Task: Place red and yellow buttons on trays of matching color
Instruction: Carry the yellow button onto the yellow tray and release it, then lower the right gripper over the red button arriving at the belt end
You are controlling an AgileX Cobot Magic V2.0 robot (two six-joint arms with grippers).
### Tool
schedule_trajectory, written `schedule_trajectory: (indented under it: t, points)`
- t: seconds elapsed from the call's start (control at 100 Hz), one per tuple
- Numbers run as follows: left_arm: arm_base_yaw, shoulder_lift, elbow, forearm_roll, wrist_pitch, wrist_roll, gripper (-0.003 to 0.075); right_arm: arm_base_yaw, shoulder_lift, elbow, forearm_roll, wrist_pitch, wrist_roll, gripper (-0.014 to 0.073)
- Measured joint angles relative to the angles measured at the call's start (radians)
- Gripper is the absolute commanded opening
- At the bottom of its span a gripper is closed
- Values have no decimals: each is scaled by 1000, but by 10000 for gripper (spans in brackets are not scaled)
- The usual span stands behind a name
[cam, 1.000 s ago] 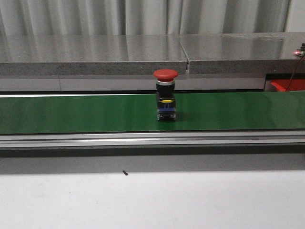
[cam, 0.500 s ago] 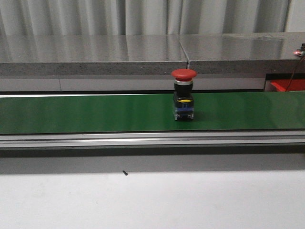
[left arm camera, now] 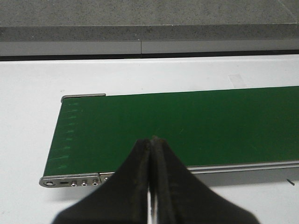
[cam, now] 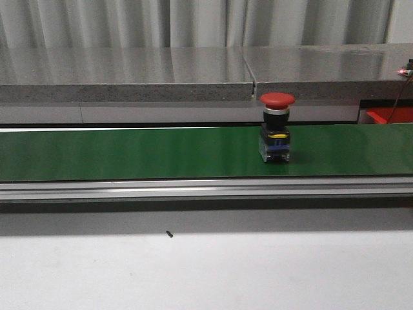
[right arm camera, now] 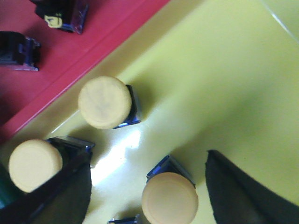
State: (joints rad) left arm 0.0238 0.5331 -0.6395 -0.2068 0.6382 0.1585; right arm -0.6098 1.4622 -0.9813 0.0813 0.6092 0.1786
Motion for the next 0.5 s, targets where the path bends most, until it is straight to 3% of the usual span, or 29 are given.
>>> schedule_trajectory:
  t: [0.26,0.5]
  points:
    - [0,0,0,0,0,0,-20,104,-164,0,45,57,-141,519]
    - [0,0,0,0,0,0,-20,359,-212,-13,100,166,-288,519]
